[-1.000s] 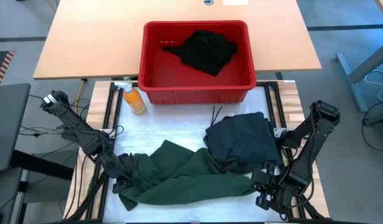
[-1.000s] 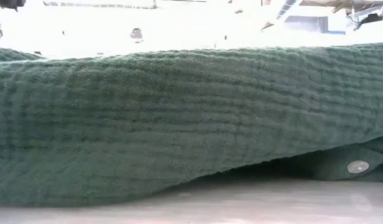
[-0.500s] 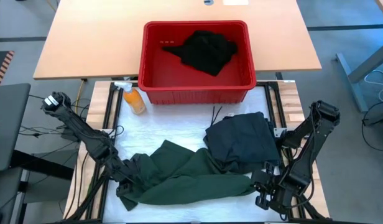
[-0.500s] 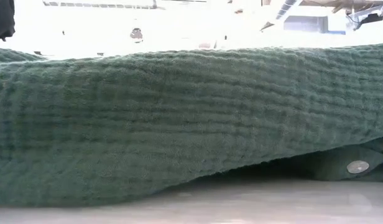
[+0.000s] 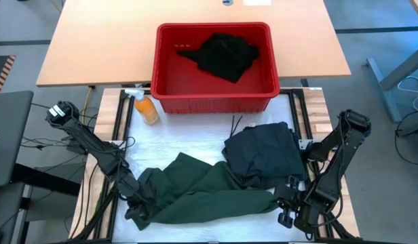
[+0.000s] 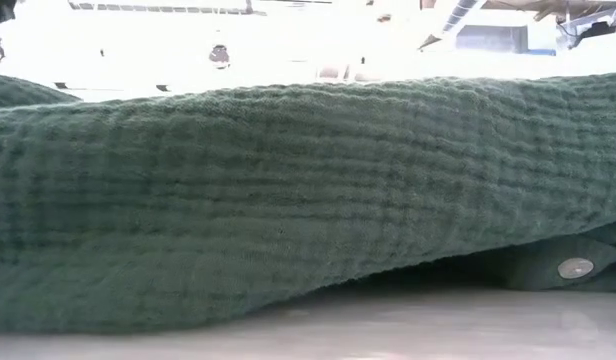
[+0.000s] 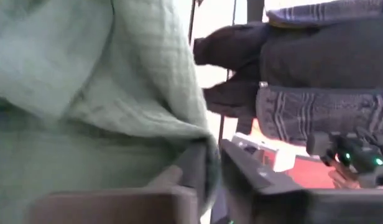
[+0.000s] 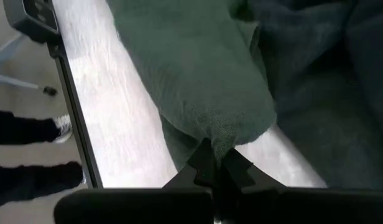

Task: Fold laundry
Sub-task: Fold the green shirt

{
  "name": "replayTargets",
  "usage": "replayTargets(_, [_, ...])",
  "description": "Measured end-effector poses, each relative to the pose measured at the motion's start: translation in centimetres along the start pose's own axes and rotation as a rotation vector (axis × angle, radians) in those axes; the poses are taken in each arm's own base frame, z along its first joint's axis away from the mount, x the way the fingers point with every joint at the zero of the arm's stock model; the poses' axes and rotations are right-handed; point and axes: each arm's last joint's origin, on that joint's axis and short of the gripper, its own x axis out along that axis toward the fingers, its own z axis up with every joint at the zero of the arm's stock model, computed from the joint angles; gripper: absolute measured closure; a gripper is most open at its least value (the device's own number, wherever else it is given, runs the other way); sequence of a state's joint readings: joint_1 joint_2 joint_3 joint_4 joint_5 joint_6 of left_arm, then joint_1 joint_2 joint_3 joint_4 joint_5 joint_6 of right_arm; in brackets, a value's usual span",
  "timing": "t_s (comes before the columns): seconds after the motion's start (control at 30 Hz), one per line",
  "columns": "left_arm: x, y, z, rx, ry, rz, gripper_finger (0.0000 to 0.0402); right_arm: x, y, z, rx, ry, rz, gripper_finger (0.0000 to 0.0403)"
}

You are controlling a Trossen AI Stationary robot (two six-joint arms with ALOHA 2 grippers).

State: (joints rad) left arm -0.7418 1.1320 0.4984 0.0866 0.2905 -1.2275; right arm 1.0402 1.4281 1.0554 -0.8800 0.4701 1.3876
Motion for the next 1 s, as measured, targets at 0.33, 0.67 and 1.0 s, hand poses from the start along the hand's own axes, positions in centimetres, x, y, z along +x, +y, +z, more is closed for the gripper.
replayTargets(0.33, [-1.1,-1.7,0.6,0.112,-0.177,-0.089,0.0401,-0.5,0.1,0.7,0.041,-0.143,0.023,0.0385])
replayTargets(0.67, [-14.2,-9.8,0.3,0.566,-0.879,-0.382,0.0401,-10.3,-1.0,5.9,-0.067,-0.506,0.198,0.0386])
replayTargets(1.0, [-22.7,-12.4,-1.1,0.755,-1.270,-0.321,0.0401,-18.2,-4.5,8.5,-0.043,-0.706,0.320,0.0387])
